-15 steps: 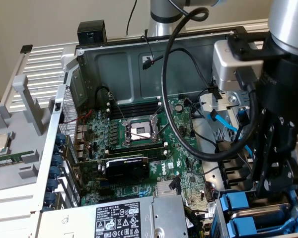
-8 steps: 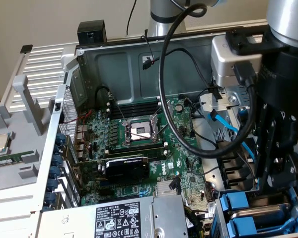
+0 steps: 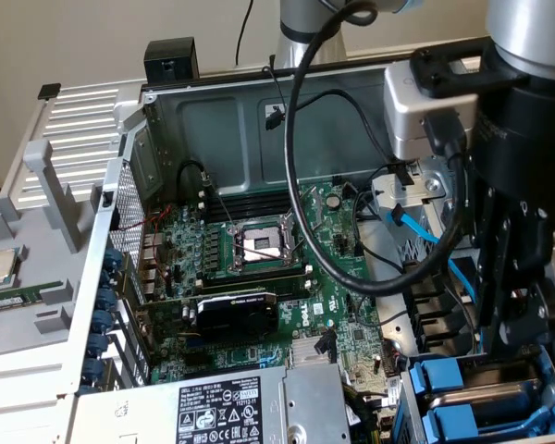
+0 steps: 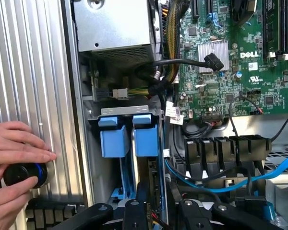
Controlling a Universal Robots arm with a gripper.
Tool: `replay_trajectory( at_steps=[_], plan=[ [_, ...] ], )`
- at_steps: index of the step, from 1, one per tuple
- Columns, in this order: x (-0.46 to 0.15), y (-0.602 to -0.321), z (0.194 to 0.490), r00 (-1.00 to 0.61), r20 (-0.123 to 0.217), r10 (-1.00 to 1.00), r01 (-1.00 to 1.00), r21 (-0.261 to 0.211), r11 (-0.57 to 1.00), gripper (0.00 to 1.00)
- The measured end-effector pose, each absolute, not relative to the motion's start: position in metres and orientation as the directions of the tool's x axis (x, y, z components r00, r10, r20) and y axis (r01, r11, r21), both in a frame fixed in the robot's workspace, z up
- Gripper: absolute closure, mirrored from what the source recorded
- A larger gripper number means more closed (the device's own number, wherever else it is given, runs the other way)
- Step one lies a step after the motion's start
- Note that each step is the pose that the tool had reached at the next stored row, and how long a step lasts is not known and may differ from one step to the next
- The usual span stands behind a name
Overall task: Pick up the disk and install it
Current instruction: 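Insert the first disk wire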
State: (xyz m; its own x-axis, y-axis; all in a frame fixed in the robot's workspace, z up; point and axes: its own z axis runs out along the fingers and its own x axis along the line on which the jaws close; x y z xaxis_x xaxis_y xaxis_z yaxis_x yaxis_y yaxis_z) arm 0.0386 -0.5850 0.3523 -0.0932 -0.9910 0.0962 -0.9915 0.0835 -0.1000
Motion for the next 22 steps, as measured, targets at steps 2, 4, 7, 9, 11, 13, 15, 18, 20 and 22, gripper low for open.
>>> replay_trajectory(
  at_steps=[2, 4, 7, 9, 11, 13, 15, 18, 20, 22],
  plan=[
    [0.035, -0.585, 0.352, -0.093, 0.096, -0.991, -0.991, -0.102, 0.084, 0.69],
    [0.034, -0.585, 0.352, -0.094, 0.096, -0.991, -0.991, -0.103, 0.084, 0.69],
    [0.034, -0.586, 0.352, -0.093, 0.096, -0.991, -0.991, -0.103, 0.083, 0.69],
    [0.034, -0.589, 0.354, -0.093, 0.095, -0.991, -0.991, -0.103, 0.084, 0.69],
    [0.034, -0.595, 0.356, -0.094, 0.095, -0.991, -0.991, -0.103, 0.084, 0.69],
    [0.034, -0.6, 0.357, -0.094, 0.092, -0.991, -0.991, -0.103, 0.084, 0.69],
    [0.034, -0.603, 0.357, -0.094, 0.079, -0.992, -0.991, -0.106, 0.085, 0.69],
    [0.034, -0.606, 0.357, -0.094, 0.031, -0.995, -0.99, -0.108, 0.09, 0.69],
    [0.034, -0.61, 0.357, -0.094, 0.004, -0.996, -0.99, -0.106, 0.093, 0.69],
    [0.034, -0.616, 0.357, -0.094, -0.004, -0.996, -0.99, -0.105, 0.094, 0.69]
  ],
)
